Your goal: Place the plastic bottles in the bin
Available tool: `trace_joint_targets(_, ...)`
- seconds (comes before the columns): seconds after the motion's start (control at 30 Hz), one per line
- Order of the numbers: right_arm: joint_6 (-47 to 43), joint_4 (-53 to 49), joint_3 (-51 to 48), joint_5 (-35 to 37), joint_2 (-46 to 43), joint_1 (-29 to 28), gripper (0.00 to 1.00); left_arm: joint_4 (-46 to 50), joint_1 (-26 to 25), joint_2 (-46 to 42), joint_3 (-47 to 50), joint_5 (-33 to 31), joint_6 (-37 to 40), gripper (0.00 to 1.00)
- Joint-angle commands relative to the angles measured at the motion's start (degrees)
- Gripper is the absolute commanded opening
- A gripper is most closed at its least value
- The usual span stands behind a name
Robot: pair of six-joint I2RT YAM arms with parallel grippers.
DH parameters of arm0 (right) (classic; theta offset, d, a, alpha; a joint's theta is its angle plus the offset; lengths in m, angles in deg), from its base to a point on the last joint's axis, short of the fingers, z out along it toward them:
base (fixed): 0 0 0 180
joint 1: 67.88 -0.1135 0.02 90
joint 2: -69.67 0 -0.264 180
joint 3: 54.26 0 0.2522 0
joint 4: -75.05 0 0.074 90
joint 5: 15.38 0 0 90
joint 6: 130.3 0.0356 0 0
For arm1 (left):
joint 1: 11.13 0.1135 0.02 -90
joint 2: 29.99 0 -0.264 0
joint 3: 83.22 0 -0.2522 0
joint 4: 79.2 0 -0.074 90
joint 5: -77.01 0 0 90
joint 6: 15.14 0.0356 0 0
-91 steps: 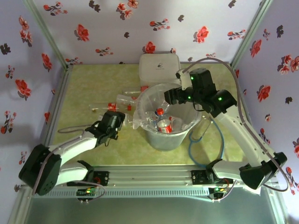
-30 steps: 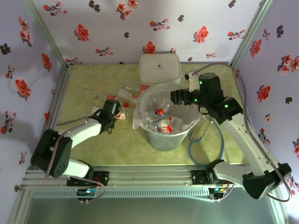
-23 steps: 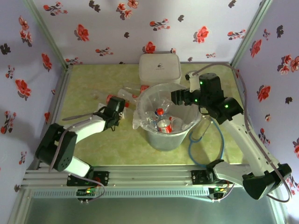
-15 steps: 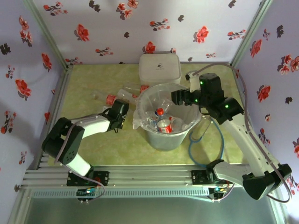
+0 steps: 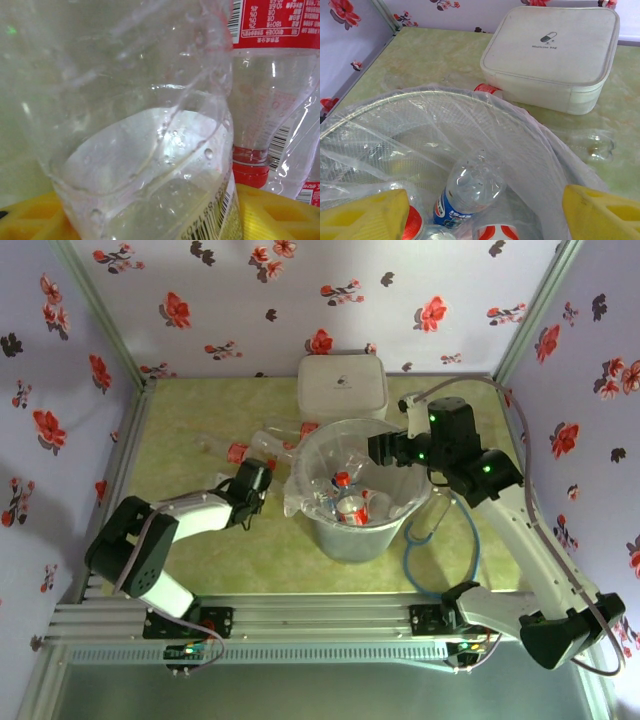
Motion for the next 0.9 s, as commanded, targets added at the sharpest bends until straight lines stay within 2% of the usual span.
trace_joint_targets(0.0, 0.5, -0.6, 1.6, 0.3, -0.6, 0.4, 0.81, 4.0, 0.3, -3.6, 1.0, -2.3, 3.2, 0.6)
trace_joint_targets(0.07, 0.9, -0.2, 2.4, -0.7, -0.9, 0.4, 0.81, 6.3, 0.4, -6.4, -0.2, -2.6, 8.3, 0.6)
trace_joint_targets(0.23, 1.9, 1.8, 6.2, -4.5, -0.4, 0.4, 0.81, 13.1, 0.6, -14.7, -5.8, -1.9, 29.5, 0.58)
trace_joint_targets(0.4, 4.1, 4.9, 12.0, -11.0, 3.8, 0.2, 0.81, 17.1, 0.9, -25.7, -9.1, -1.3, 49.1, 0.49)
trace_joint_targets(0.47, 5.4, 6.9, 14.4, -13.7, 6.1, -0.4, 0.8, 18.3, 1.0, -30.1, -10.3, 0.8, 57.2, 0.47)
trace_joint_targets(0.57, 5.4, 7.6, 19.7, -15.8, 10.7, -3.4, 0.81, 21.9, 0.9, -35.0, -13.7, 7.6, 68.2, 0.46)
trace_joint_targets(0.63, 5.6, 7.2, 24.2, -18.4, 14.5, -5.6, 0.81, 24.7, 0.9, -37.0, -16.3, 16.6, 76.2, 0.46)
trace_joint_targets(0.73, 8.0, 8.5, 29.5, -22.8, 19.7, -7.7, 0.81, 27.3, 0.7, -38.1, -18.4, 28.6, 83.7, 0.48)
trace_joint_targets(0.87, 9.9, 8.1, 36.3, -26.7, 26.1, -10.3, 0.87, 29.9, 0.7, -38.4, -19.9, 31.3, 87.1, 0.47)
